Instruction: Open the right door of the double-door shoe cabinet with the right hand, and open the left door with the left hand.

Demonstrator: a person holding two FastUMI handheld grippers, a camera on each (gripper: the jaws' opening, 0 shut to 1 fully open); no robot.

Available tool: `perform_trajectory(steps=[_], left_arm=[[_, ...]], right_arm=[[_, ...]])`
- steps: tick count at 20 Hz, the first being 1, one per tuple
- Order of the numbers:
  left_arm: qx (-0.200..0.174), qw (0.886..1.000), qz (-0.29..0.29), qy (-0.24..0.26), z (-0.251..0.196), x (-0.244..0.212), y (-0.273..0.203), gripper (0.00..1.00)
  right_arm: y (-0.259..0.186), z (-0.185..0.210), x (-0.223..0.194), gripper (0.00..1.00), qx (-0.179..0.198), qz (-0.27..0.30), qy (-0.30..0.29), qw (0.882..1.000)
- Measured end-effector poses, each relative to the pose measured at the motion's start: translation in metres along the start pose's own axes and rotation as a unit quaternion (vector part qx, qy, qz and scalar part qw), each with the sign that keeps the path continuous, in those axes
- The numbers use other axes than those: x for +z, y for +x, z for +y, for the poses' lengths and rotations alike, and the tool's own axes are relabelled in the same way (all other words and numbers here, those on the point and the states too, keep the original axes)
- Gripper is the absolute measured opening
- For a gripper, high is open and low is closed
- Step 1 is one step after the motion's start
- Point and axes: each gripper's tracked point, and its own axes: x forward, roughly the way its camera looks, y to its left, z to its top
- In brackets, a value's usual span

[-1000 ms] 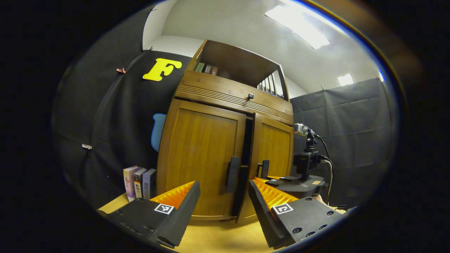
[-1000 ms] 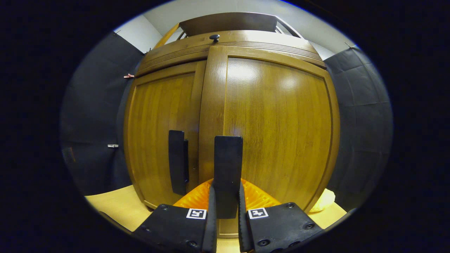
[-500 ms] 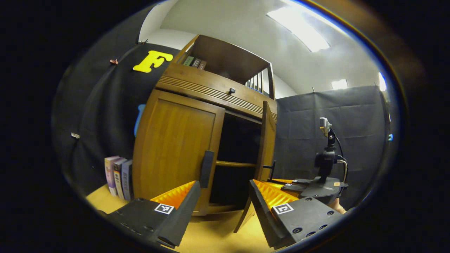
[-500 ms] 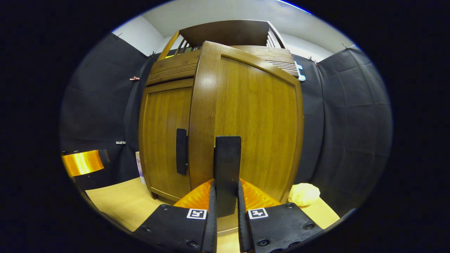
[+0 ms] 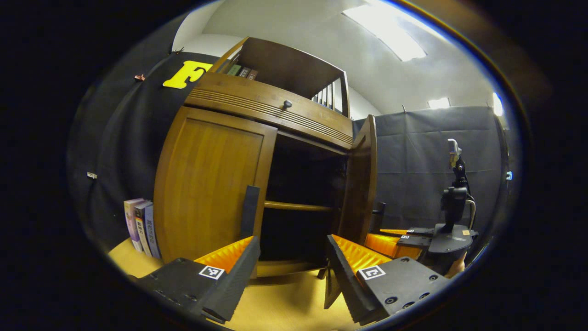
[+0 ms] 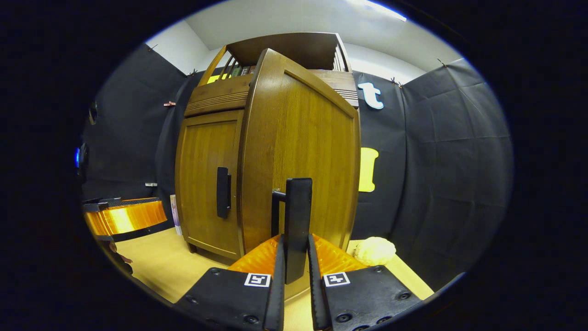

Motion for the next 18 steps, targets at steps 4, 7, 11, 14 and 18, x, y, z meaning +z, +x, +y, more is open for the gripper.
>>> perform_trajectory(steps=[4,7,11,14,18], left_arm=[[0.011,0.999,0.013,0.034,-0.010,-0.006,0.011,0.93],[0.003,0.999,0.016,0.045,-0.024,-0.010,0.020,0.93],[-0.001,0.999,0.011,0.050,-0.040,-0.011,0.024,0.96],[0.003,0.998,0.006,0.055,-0.048,-0.009,0.029,0.94],[0.051,0.993,-0.010,0.105,-0.036,-0.001,0.031,0.93]], right_arm=[[-0.015,-0.029,0.001,0.27,-0.026,0.000,-0.031,0.999],[-0.025,-0.057,0.002,0.27,-0.055,0.003,-0.060,0.997],[-0.034,-0.093,0.007,0.18,-0.078,0.004,-0.047,0.996],[-0.039,-0.105,0.005,0.16,-0.074,0.009,-0.019,0.997],[-0.047,-0.120,0.001,0.16,-0.078,0.009,-0.010,0.997]])
